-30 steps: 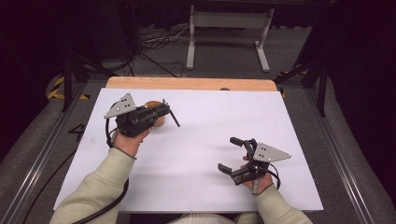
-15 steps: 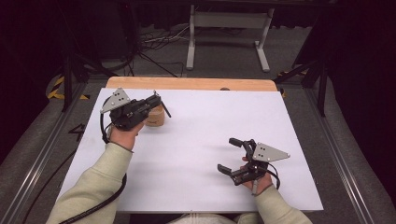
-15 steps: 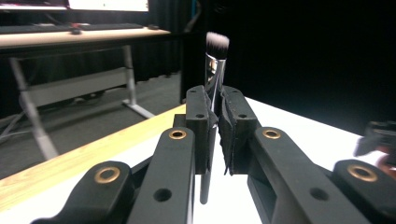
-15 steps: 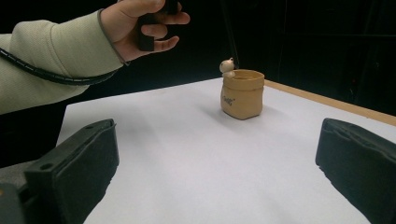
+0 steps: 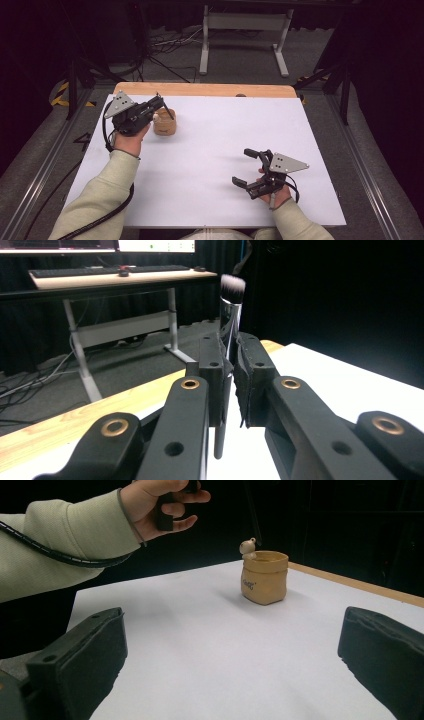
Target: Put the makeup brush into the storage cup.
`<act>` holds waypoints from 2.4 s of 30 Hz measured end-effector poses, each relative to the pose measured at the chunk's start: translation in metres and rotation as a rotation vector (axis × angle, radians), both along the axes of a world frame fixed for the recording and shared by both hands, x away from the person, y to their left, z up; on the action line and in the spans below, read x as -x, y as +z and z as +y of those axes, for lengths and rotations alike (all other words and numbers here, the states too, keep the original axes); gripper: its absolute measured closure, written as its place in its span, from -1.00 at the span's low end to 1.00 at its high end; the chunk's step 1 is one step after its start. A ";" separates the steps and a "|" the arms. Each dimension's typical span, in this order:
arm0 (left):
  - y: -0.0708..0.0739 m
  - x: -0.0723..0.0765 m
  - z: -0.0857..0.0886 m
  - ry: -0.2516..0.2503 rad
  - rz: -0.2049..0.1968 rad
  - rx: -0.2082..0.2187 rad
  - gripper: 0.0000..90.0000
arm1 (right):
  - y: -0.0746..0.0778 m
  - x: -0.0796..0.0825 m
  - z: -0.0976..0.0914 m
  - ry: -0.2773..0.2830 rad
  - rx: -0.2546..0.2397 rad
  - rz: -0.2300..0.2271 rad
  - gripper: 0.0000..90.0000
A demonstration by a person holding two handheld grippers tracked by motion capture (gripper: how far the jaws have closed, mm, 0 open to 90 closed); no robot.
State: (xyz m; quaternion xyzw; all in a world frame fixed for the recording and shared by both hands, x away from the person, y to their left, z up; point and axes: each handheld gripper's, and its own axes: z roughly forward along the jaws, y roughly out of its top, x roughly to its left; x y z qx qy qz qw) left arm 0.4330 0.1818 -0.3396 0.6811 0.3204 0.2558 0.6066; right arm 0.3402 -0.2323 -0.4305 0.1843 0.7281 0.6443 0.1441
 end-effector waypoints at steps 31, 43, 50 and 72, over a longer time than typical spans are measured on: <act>-0.019 -0.026 0.005 0.119 0.020 -0.016 0.84 | 0.001 0.001 -0.001 0.008 0.002 0.002 -1.00; -0.033 -0.033 0.008 0.123 0.056 -0.021 0.84 | 0.000 0.001 0.000 0.012 0.004 0.004 -1.00; -0.038 -0.036 0.008 0.121 0.076 -0.024 0.84 | 0.000 0.001 0.000 0.013 0.006 0.006 -1.00; -0.019 0.002 0.033 0.000 0.020 -0.010 -0.63 | 0.002 -0.001 -0.001 0.005 0.004 0.000 -1.00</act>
